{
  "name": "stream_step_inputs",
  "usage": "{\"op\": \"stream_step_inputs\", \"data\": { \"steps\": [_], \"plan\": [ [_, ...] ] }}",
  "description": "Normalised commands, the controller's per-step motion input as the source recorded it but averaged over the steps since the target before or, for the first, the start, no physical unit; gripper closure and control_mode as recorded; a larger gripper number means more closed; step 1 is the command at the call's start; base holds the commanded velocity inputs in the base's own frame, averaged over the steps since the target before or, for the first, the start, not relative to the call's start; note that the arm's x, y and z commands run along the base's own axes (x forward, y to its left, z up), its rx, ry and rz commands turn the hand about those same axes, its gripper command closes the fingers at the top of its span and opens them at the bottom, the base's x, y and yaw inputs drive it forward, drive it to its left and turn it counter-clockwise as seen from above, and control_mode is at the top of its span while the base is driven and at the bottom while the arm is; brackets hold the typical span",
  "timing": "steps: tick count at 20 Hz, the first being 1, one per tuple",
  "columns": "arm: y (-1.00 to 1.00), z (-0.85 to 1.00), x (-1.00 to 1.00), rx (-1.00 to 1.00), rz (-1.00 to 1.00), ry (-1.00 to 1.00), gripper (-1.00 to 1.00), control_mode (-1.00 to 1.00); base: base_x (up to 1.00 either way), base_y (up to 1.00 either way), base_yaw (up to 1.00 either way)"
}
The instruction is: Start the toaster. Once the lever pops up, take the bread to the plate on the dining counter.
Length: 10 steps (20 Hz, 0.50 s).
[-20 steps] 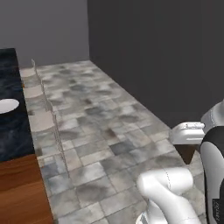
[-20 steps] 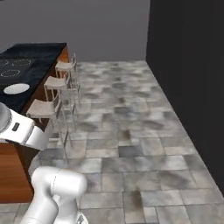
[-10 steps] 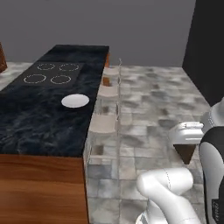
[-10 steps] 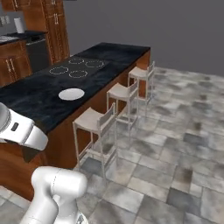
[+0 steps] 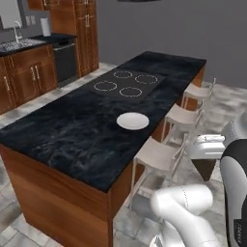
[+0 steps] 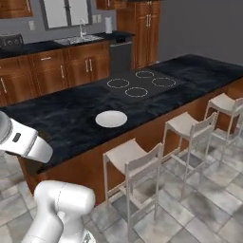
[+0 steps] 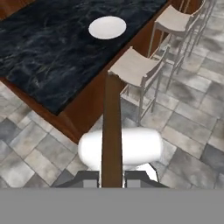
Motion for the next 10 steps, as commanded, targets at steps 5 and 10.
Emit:
{"op": "stream_step_inputs", "data": {
  "steps": [5, 10],
  "plan": [
    [0.00, 0.00, 0.00, 0.00, 0.00, 0.00, 1.00, 1.00, 0.40, -0.63, 0.66],
    [0.00, 0.00, 0.00, 0.00, 0.00, 0.00, 1.00, 1.00, 0.14, -0.55, 0.69]
  ]
}}
